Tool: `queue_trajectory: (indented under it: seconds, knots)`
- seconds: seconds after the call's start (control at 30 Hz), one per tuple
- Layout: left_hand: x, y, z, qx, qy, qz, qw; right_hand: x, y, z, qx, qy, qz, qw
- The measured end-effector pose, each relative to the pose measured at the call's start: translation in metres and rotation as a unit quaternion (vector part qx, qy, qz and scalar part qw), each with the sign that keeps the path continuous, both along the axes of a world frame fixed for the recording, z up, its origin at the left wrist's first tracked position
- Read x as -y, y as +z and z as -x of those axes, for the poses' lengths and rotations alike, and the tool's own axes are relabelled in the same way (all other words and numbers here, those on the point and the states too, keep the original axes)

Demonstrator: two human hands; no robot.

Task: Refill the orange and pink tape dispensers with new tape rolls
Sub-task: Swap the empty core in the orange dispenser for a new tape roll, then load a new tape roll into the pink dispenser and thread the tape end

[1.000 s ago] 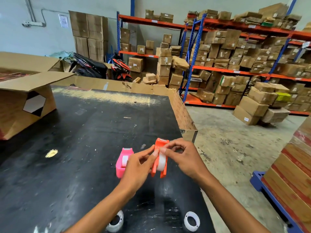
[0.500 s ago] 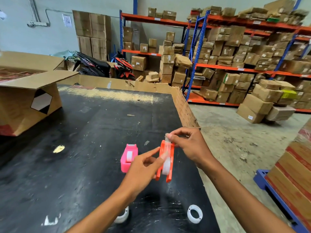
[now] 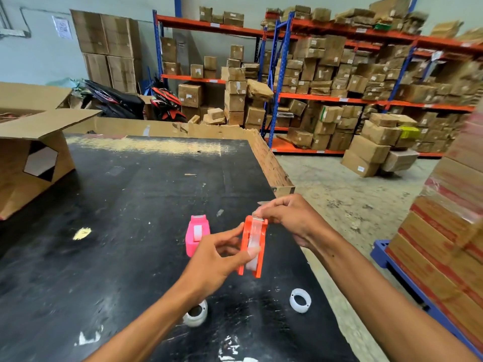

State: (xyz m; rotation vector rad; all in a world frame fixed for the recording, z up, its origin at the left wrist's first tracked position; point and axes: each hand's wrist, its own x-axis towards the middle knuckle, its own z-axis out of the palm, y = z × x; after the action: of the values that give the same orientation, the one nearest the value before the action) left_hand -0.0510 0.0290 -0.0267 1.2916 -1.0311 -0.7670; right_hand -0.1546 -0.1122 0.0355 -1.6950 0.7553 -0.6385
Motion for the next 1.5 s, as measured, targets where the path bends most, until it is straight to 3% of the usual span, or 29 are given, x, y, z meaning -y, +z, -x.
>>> queue_trajectory:
  seconds: [0.27, 0.53, 0.8, 1.17, 1.37, 1.5]
  knots:
    - [0.020, 0.006, -0.001, -0.079, 0.054, -0.087, 0.992, 0.009, -0.018, -0.004, -0.002, -0.057, -0.018, 0.998]
    - [0.082, -0.023, -0.012, 0.030, 0.187, -0.163, 0.968, 0.024, -0.067, -0.014, -0.048, -0.045, -0.038, 0.997]
    - [0.111, -0.034, -0.016, 0.151, 0.204, -0.210, 0.944, 0.047, -0.085, -0.033, -0.054, -0.042, -0.056, 0.996]
    - [0.107, -0.030, -0.018, 0.146, 0.199, -0.206, 0.947, 0.057, -0.094, -0.032, -0.077, -0.002, -0.037, 0.996]
    - [0.081, -0.013, -0.031, 0.195, 0.199, -0.145, 0.949, 0.056, -0.076, -0.036, -0.057, -0.088, 0.099, 0.990]
    - [0.050, -0.004, -0.059, 0.205, 0.264, -0.095, 0.938, 0.030, -0.060, -0.058, -0.015, -0.054, 0.157, 0.986]
